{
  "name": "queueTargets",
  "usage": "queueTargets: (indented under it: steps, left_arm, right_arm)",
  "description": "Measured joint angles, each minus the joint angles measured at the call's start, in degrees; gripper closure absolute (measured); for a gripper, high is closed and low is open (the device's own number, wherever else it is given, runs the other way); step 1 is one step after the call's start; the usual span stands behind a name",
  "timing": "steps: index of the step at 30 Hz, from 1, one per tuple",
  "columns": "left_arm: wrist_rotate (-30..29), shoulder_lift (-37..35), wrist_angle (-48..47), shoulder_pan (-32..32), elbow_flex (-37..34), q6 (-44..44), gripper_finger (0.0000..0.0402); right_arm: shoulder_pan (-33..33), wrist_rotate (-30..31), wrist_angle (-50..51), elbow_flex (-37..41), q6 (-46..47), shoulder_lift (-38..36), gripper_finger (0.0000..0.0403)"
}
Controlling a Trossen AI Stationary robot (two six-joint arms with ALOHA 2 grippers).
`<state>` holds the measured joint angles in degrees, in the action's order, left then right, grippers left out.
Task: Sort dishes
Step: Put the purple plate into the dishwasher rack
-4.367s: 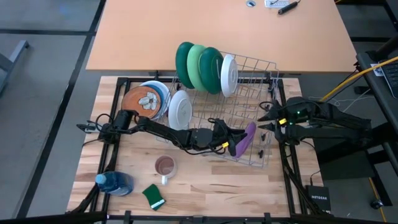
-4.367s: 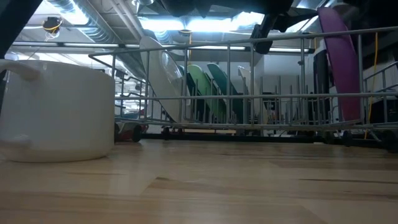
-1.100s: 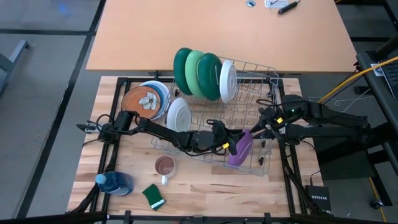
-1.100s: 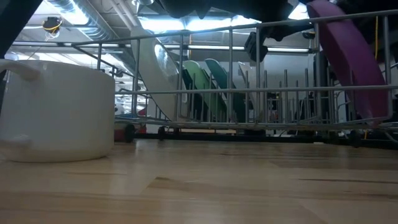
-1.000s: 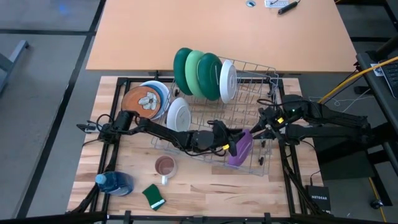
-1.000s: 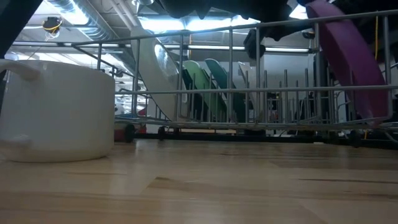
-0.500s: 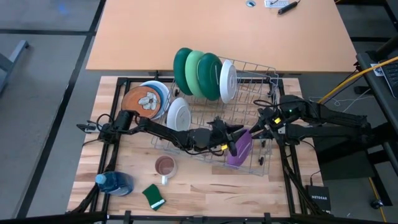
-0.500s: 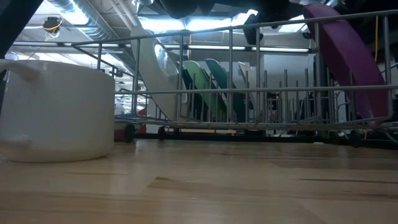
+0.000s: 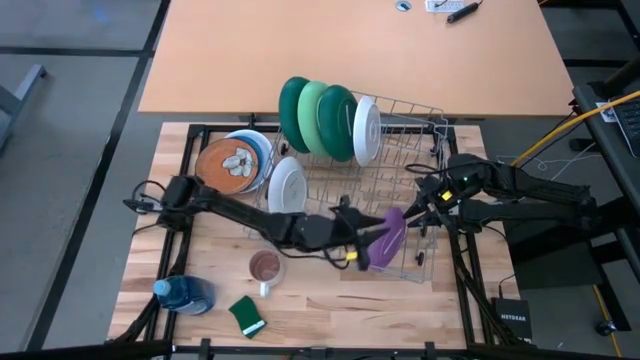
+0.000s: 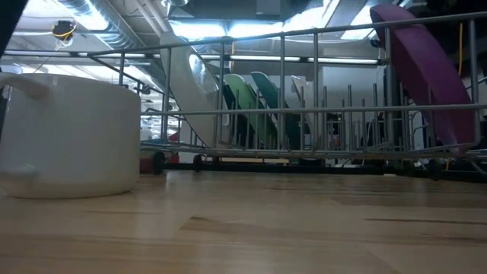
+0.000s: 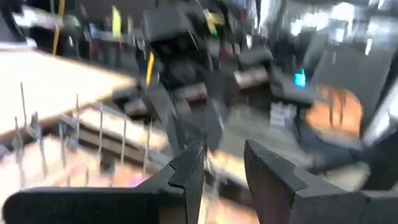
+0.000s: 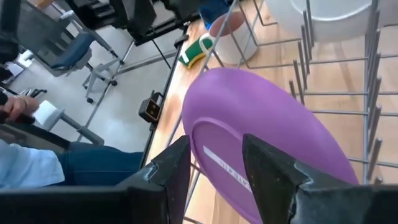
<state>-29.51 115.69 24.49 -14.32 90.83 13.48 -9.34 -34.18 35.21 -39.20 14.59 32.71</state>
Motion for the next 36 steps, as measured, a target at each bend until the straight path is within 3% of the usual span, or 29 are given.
queueTargets:
  steps: [6, 10, 14, 18, 28, 36]
  left_arm:
    - [-0.1, -5.1, -19.2, -2.3, 0.0, 12.9, 0.0298]
    - [1.2, -5.8, -27.8, -3.2, 0.0, 21.8, 0.0298]
    - [5.1, -5.8, -33.0, -3.3, 0.0, 25.1, 0.0298]
    - [6.3, -5.8, -34.3, -3.3, 0.0, 25.4, 0.0286]
    - [7.3, -5.0, -33.8, -2.1, -0.1, 29.6, 0.0203]
    - [10.3, -3.3, -30.4, -1.5, -0.3, 31.5, 0.0194]
  right_arm:
    - [0.0, 0.6, 1.2, 0.0, -1.5, 0.0, 0.0251]
    - [0.0, 0.6, 1.4, 0.0, -1.5, 0.0, 0.0251]
    - [0.0, 0.6, 1.4, 0.0, -1.5, 0.0, 0.0251]
    - [0.0, 0.6, 1.4, 0.0, -1.5, 0.0, 0.0251]
    - [0.0, 0.6, 1.4, 0.0, -1.5, 0.0, 0.0251]
    - [0.0, 0.7, 1.4, 0.0, -1.5, 0.0, 0.0251]
